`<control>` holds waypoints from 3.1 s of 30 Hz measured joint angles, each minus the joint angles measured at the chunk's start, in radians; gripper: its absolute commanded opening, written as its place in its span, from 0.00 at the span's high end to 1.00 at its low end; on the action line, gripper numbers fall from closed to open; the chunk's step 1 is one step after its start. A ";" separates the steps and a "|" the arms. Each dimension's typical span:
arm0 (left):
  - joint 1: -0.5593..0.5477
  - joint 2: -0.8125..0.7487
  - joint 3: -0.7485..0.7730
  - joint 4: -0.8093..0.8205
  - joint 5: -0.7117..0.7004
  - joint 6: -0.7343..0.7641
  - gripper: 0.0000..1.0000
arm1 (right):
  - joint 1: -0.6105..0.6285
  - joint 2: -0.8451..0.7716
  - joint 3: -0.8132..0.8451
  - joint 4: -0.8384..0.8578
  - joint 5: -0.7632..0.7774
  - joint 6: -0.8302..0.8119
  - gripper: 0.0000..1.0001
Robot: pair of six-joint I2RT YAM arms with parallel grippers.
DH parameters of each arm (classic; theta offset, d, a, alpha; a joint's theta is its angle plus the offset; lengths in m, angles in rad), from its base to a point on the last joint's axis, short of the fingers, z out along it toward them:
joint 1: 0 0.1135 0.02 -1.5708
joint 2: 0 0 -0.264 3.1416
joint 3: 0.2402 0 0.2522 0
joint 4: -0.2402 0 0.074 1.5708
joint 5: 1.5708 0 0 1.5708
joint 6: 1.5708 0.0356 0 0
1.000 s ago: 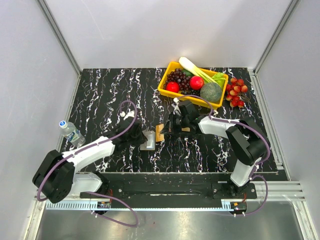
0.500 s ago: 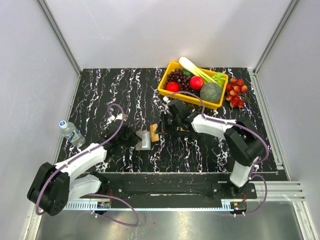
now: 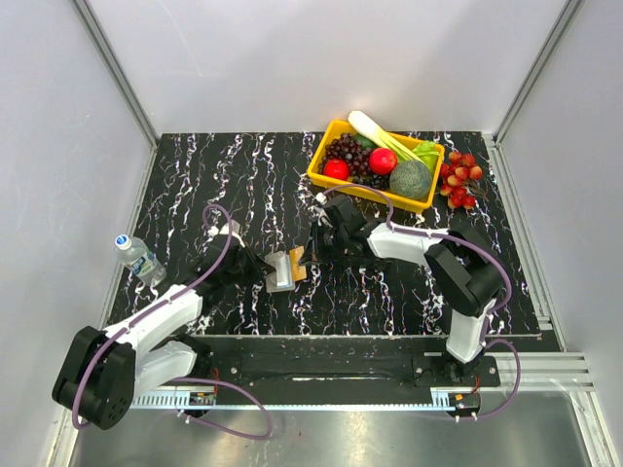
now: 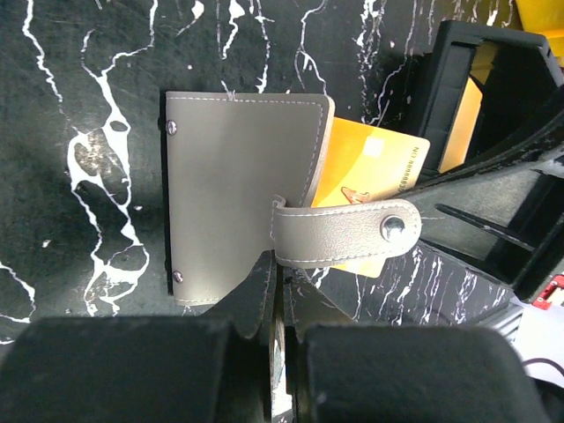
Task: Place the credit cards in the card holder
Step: Open the card holder at the center of the board.
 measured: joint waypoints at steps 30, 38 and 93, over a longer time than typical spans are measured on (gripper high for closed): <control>0.042 0.118 -0.161 0.452 0.148 -0.091 1.00 | -0.087 -0.142 -0.029 -0.031 0.053 -0.013 1.00; 0.049 0.080 -0.169 0.383 0.108 -0.066 1.00 | -0.087 -0.130 -0.029 -0.042 0.053 -0.013 1.00; 0.049 0.045 -0.001 0.027 0.039 0.121 1.00 | -0.090 -0.208 -0.071 0.005 -0.002 -0.024 1.00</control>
